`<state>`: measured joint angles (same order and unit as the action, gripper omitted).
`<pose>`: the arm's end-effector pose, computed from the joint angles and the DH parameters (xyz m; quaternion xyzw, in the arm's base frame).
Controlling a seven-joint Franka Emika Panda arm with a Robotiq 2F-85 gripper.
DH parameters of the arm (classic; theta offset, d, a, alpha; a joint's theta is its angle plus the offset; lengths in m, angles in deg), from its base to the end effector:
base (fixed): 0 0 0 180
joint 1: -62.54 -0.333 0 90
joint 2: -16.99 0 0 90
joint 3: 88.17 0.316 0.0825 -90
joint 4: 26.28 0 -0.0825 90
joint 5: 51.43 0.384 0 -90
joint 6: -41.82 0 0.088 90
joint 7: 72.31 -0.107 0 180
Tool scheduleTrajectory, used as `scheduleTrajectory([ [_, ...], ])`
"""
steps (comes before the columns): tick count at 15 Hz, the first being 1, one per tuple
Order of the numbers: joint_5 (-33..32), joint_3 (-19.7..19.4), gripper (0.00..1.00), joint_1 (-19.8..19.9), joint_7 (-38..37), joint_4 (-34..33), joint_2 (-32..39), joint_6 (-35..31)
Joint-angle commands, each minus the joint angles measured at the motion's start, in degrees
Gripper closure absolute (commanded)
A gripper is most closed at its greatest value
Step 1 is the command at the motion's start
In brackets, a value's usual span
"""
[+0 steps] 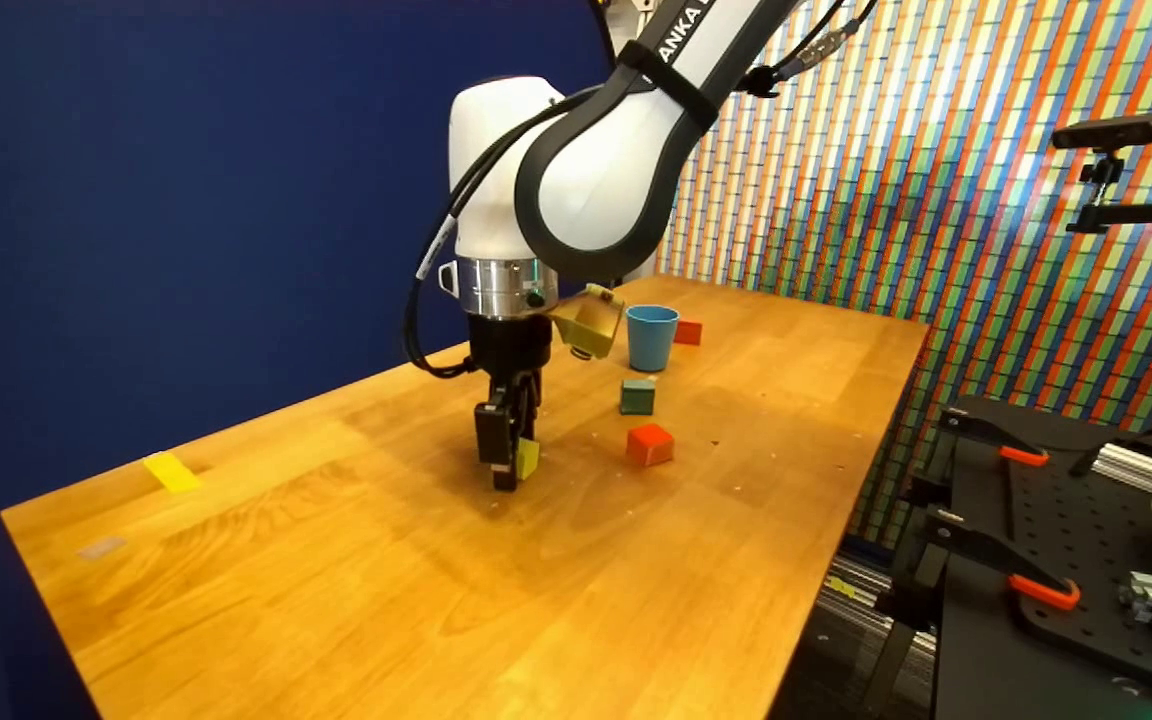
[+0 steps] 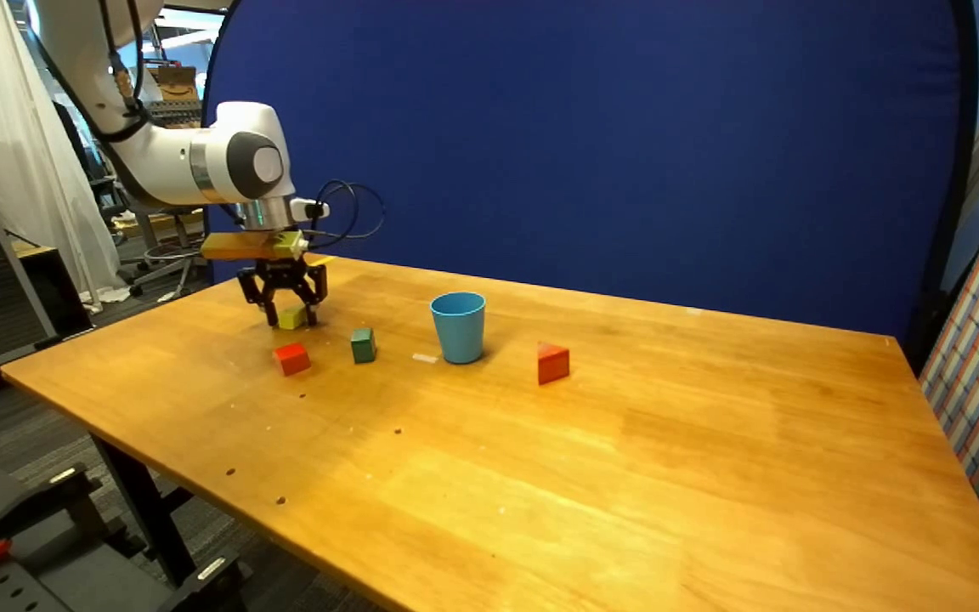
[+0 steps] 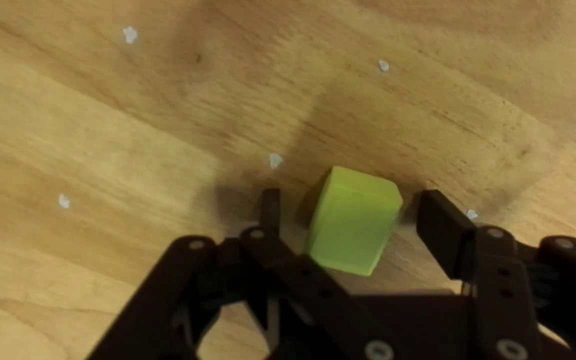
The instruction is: Put the yellow block in the pot
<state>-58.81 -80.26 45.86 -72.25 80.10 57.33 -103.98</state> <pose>0.5777 0.2624 0.1401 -0.9682 -0.2498 0.0049 0.0078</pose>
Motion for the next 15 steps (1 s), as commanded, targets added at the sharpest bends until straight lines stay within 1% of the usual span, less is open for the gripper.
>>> scheduleTrajectory([
  [1, -1.8, -1.5, 0.58, -2.1, -1.9, -2.1, 0.2, 0.2],
  [3, -1.7, -2.2, 0.73, -2.5, -3.1, -1.9, -0.7, 1.4],
  [5, -2.8, -4.2, 0.89, -3.4, -5.4, -1.2, -2.2, 2.8],
  [7, -4.4, -7.0, 0.87, -3.5, -8.0, -0.3, -4.8, 4.2],
  [11, -7.1, -12.6, 0.87, -1.5, -13.7, 0.6, -11.4, 8.5],
  [13, -7.7, -14.6, 0.87, 0.3, -16.3, 0.7, -15.1, 11.3],
  [15, -7.3, -15.7, 0.87, 3.0, -18.1, 1.3, -18.3, 13.3],
])
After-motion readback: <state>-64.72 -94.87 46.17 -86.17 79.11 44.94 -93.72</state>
